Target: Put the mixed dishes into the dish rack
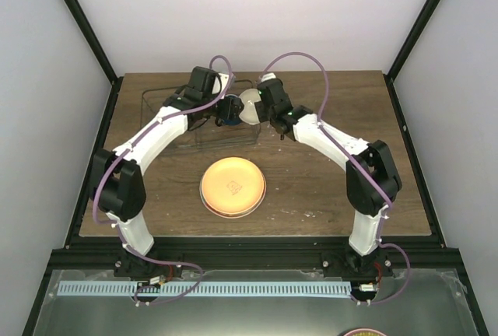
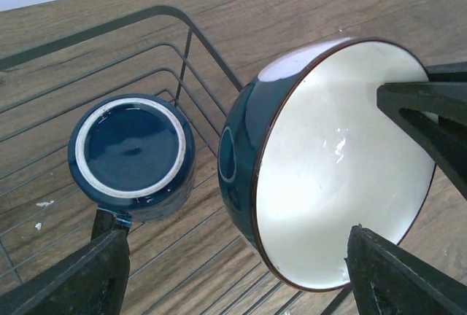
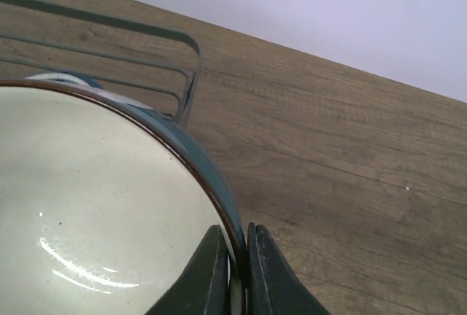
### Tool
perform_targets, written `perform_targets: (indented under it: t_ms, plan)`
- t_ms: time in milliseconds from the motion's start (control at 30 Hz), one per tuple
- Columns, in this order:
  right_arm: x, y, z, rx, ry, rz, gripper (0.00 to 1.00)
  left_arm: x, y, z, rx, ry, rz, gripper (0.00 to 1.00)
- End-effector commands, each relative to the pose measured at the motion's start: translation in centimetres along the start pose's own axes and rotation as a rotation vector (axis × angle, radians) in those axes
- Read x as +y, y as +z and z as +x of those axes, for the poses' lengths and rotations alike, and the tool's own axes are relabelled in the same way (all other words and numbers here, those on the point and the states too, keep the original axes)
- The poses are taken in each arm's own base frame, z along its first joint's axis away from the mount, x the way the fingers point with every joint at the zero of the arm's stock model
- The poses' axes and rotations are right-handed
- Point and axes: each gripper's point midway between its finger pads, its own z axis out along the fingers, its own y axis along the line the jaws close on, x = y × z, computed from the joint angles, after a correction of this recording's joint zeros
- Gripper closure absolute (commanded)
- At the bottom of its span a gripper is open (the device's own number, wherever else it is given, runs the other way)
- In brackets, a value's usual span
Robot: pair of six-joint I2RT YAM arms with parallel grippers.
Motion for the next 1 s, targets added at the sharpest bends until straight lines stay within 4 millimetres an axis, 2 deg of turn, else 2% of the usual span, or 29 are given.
perform_targets:
  t_ms: [0,200,333,500,767,967]
  plan:
    - [-0.3,-2.1,-6.1,-0.156,0.069,-0.004,0.99,0.3,0.8,-0.6,-0.019,-0.008,-0.021,0.18]
    - [1.1,-3.0,-7.2,-0.171,0.086,-0.064,0.99,0.7,1.5,-0.1,-0.004,-0.003,-0.038,0.18]
    - [2.2,-3.4,-7.3,-0.169,0.077,-0.096,0.99,1.0,1.8,0.0,-0.003,0.002,-0.051,0.23]
    - [3.2,-3.5,-6.7,-0.149,0.066,-0.113,0.99,1.1,2.0,-0.2,-0.003,0.003,-0.056,0.38]
    - [2.8,-2.1,-4.7,-0.089,0.052,-0.057,0.99,1.1,1.8,-0.4,-0.005,0.004,-0.060,0.59]
    - [3.0,-1.4,-4.1,-0.062,0.058,-0.047,0.96,1.3,1.9,-0.3,-0.001,0.000,-0.068,0.74]
